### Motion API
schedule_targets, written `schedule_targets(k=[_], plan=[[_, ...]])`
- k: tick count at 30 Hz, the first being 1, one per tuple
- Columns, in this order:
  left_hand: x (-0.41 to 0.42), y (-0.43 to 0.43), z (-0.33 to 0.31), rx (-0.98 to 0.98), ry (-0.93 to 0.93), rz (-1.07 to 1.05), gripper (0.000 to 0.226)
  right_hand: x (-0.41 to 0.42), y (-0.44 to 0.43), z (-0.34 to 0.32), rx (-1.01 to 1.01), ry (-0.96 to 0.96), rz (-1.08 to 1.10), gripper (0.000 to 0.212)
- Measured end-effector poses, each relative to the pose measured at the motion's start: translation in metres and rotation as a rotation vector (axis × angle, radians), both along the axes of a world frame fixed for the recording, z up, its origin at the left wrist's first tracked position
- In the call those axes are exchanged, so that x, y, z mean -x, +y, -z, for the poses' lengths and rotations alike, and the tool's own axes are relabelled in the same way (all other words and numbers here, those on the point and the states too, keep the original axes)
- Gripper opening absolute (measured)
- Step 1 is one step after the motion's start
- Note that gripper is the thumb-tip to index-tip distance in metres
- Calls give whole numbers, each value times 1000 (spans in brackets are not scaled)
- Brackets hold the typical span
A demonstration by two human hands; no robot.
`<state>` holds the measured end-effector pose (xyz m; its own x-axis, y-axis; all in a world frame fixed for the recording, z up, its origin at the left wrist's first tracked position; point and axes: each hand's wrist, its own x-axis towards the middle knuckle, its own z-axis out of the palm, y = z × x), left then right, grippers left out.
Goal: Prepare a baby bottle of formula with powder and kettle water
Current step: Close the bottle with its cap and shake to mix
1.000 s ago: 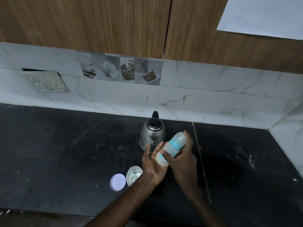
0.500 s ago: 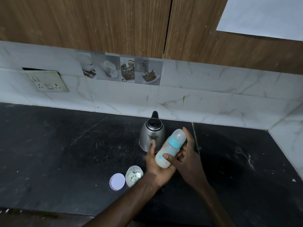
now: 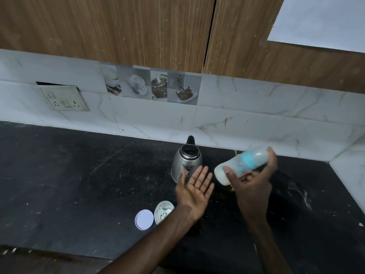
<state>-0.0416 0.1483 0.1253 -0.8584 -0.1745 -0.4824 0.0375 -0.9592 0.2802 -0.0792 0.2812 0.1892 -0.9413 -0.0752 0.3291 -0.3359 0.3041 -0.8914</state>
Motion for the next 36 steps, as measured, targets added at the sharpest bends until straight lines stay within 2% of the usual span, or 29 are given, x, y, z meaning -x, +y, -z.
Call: schedule_targets(k=[2, 5, 6, 9, 10, 14, 15, 18, 19, 23, 25, 28, 33, 34, 36], plan=[[2, -6, 6, 8, -6, -50, 69, -11, -8, 3, 30, -68, 32, 116], [4, -12, 12, -30, -7, -60, 71, -29, -11, 25, -227, -18, -102, 120], [5, -13, 14, -12, -9, -45, 71, -26, -10, 21, -212, -9, -36, 120], [1, -13, 11, 53, -75, -32, 69, -10, -7, 10, 150, -30, 194, 114], [1, -11, 12, 59, -76, -24, 68, -12, -11, 8, 158, -36, 206, 114], [-1, -2, 18, -38, -42, 5, 69, -33, -21, 26, -147, -77, -76, 119], [-1, -2, 21, -24, -48, 28, 68, -29, -19, 26, -134, -62, -47, 117], [0, -2, 24, 54, -83, 58, 68, -14, -15, 10, 162, -77, 225, 112], [0, -1, 26, 49, -83, 56, 67, -16, -16, 8, 181, -86, 236, 113], [2, 2, 31, -43, -54, 55, 66, -35, -16, 29, -145, -108, -71, 119], [3, 0, 34, 9, -61, 77, 68, -24, -10, 26, -79, -81, 17, 117], [2, -1, 38, 70, -94, 90, 67, -12, -8, 15, 188, -61, 252, 112], [2, 2, 46, -64, -60, 93, 68, -38, -11, 46, -137, -170, -87, 115], [3, 2, 48, -40, -71, 98, 68, -35, -9, 45, -123, -148, -53, 116], [2, 3, 46, 42, -95, 112, 68, -24, -7, 31, 57, -102, 154, 112]])
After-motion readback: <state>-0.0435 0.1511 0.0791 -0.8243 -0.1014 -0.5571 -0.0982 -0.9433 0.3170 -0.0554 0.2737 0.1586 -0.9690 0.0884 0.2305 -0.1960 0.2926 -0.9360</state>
